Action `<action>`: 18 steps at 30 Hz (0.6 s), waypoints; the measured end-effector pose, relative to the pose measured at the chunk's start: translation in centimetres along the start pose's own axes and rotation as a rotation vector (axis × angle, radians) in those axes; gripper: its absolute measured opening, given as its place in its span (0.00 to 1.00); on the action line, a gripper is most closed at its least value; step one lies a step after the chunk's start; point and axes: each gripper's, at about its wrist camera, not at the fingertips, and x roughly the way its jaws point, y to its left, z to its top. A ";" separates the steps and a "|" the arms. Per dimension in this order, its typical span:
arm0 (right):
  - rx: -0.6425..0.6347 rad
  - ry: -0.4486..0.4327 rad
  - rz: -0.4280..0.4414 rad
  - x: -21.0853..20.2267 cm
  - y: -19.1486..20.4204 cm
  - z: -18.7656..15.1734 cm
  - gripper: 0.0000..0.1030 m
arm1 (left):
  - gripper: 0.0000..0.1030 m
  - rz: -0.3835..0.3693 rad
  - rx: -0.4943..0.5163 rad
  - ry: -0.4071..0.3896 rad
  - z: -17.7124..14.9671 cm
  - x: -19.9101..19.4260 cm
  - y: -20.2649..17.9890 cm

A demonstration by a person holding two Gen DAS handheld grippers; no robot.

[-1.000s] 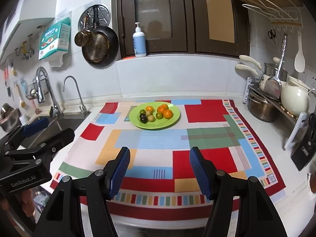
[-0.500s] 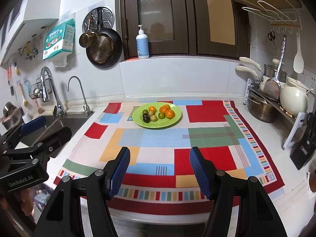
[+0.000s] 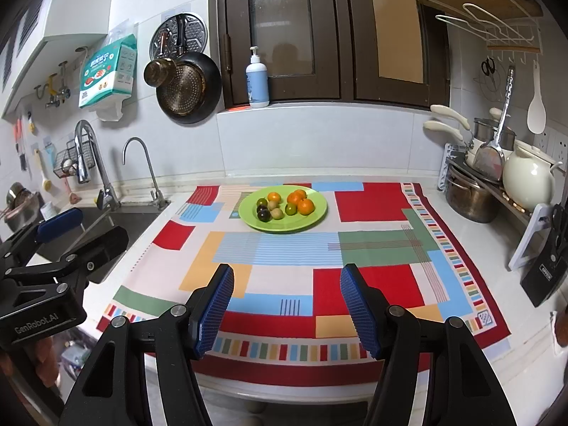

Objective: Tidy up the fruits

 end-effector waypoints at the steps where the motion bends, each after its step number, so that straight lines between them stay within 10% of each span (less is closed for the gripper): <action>1: 0.000 0.000 0.000 0.0 0.0 0.0 0.61 | 0.91 0.000 0.000 0.000 0.0 0.0 0.0; 18: 0.001 -0.007 -0.001 -0.1 -0.4 0.1 0.61 | 0.91 0.001 -0.001 -0.002 0.1 -0.2 0.0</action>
